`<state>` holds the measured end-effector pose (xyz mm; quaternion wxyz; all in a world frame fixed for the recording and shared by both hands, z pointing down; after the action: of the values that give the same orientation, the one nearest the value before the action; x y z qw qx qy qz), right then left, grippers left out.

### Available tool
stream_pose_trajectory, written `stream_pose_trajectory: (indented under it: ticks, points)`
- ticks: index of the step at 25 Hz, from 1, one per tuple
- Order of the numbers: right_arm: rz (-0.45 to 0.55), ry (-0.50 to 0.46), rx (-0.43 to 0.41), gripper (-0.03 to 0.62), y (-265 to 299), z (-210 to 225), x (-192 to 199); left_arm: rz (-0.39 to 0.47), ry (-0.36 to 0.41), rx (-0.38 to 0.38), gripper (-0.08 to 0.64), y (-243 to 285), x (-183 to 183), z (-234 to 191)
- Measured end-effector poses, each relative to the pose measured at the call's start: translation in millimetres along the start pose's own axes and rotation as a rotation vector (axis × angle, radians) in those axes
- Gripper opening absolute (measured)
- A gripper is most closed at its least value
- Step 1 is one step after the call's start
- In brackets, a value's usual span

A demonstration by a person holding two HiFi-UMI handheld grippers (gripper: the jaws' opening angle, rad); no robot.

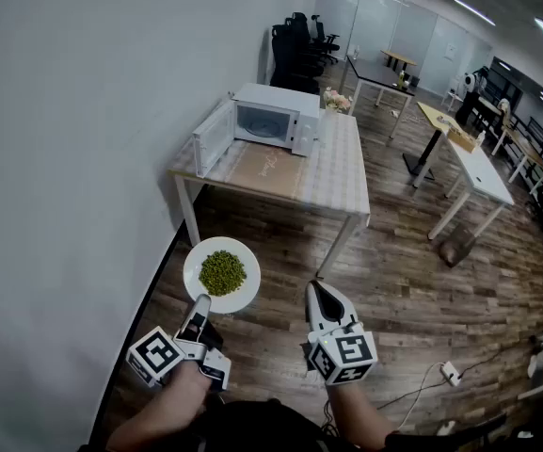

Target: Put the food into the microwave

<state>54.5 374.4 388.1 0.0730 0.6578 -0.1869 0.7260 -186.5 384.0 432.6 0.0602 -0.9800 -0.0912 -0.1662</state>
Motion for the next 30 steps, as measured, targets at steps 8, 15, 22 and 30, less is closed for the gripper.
stream_pose_trajectory:
  ticks: [8,15,22,30]
  points:
    - [-0.005,-0.022,0.000,0.008,-6.4,-5.4,-2.7,-0.002,-0.067,-0.027,0.018,-8.1,2.5,0.3]
    - [0.010,-0.012,-0.007,0.008,-6.2,-10.0,-3.8,-0.005,-0.134,-0.028,0.018,-8.5,4.9,-2.1]
    - [-0.004,-0.023,0.009,0.008,-10.1,-16.3,0.2,-0.029,-0.140,-0.024,0.018,-9.1,3.5,-4.0]
    - [-0.017,-0.009,0.001,0.008,-4.8,-39.6,4.9,-0.073,-0.215,-0.018,0.018,-11.6,-6.3,-5.3]
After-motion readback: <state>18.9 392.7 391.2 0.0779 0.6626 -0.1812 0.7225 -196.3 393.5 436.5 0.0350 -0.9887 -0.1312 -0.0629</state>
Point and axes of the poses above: the fingertips, and each gripper's own axes: y forward along the fingers, z to its right, x out of its underside, the point moved 3 cm from there along -y, backward along the fingers, and after that the axes turned 14 degrees about z, right-handed, at the moved point
